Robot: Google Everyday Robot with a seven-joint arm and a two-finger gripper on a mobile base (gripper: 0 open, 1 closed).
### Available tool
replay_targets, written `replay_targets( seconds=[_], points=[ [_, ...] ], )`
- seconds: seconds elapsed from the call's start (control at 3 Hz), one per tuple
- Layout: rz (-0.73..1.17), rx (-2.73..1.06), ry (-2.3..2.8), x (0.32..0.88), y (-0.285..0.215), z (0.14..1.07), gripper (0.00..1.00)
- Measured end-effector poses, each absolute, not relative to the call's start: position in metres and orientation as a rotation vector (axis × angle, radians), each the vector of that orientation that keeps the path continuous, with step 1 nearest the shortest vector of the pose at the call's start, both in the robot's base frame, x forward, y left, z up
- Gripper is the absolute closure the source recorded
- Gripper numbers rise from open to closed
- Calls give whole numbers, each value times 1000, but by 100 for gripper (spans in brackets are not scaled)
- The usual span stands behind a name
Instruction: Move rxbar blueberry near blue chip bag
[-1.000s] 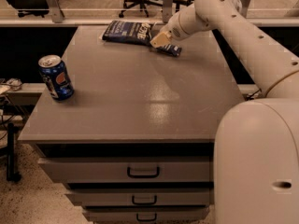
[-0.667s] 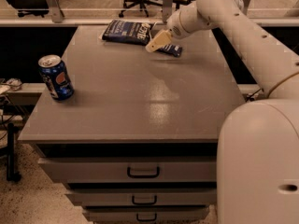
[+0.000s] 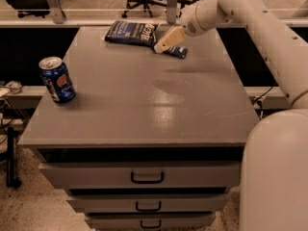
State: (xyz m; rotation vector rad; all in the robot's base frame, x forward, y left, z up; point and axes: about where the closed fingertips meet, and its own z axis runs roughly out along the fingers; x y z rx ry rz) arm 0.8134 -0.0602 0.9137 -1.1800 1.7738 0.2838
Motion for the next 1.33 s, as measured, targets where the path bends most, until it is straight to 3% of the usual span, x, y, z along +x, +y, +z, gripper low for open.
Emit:
replay_targets(
  seconds=[1.0, 1.33],
  points=[
    [418, -1249, 1595, 722, -165, 966, 0],
    [425, -1260, 1599, 721, -162, 962, 0]
  ],
)
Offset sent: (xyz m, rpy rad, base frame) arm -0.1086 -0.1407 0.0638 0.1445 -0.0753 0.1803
